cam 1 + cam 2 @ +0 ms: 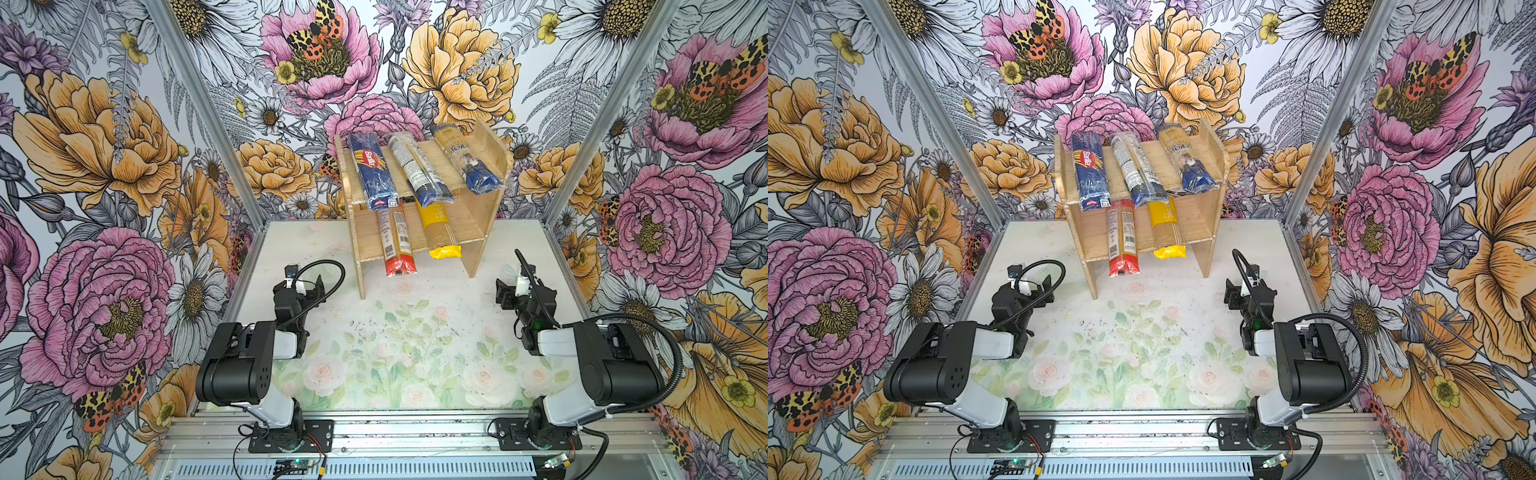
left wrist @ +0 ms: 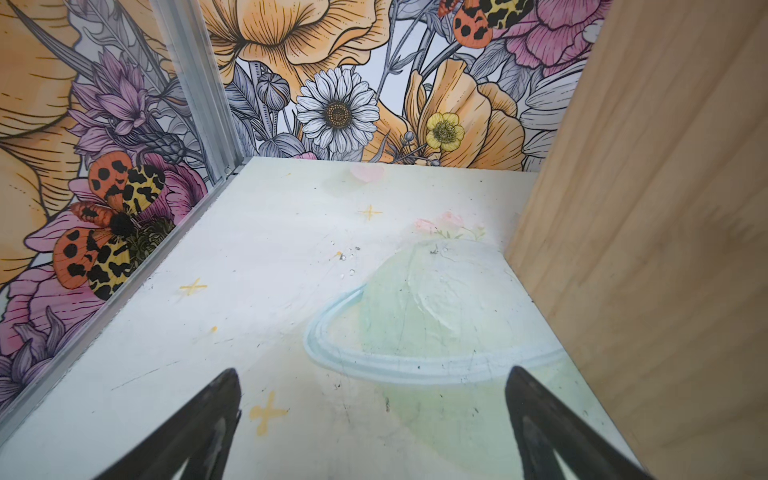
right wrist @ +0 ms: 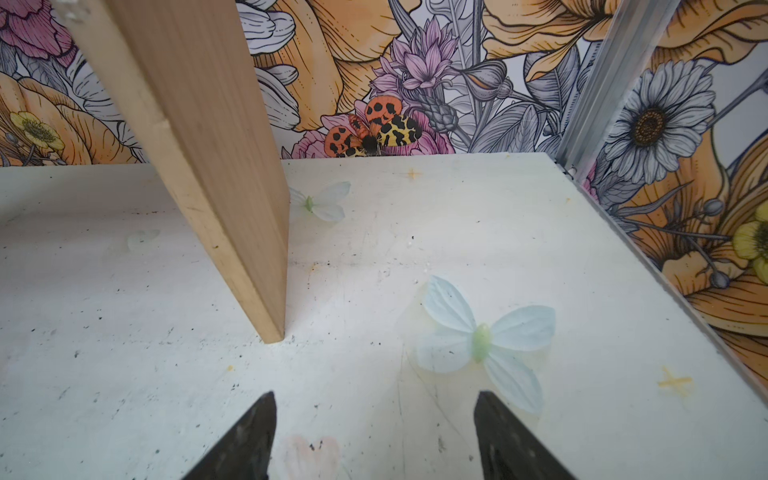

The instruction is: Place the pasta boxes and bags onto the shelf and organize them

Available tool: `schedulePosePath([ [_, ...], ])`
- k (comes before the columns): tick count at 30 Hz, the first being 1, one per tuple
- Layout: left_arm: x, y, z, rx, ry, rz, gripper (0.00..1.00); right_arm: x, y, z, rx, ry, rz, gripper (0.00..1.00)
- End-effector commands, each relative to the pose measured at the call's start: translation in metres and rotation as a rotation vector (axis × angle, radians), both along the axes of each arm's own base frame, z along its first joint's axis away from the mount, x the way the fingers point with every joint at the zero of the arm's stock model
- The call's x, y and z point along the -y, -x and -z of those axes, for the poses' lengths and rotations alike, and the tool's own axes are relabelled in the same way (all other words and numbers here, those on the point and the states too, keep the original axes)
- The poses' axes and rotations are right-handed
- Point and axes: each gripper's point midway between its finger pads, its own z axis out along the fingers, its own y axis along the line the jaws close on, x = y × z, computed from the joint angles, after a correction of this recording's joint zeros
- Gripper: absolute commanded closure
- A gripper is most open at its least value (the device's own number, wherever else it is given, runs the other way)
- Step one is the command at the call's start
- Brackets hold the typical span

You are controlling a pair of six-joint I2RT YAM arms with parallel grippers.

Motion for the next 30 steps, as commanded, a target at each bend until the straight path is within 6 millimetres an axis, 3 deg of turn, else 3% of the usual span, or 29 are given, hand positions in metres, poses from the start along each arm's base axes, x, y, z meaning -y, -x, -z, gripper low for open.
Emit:
schedulePosePath([
  [1,0.01,-0.005,-0.013,0.036,0.034,0.074,0.01,0.002,-0.008,-0.015,0.052,0.017,0.01,0.2],
  [8,-0.008,0.001,-0.016,0.068,0.049,-0.031,0.01,0.002,-0.009,-0.015,0.05,0.016,0.009,0.12],
  [23,-0.013,0.002,-0.016,0.068,0.05,-0.064,0.01,0.002,-0.009,-0.015,0.05,0.017,0.01,0.01],
  [30,-0.014,0.002,-0.016,0.071,0.051,-0.073,0.01,0.002,-0.009,-0.015,0.05,0.017,0.01,0.01],
])
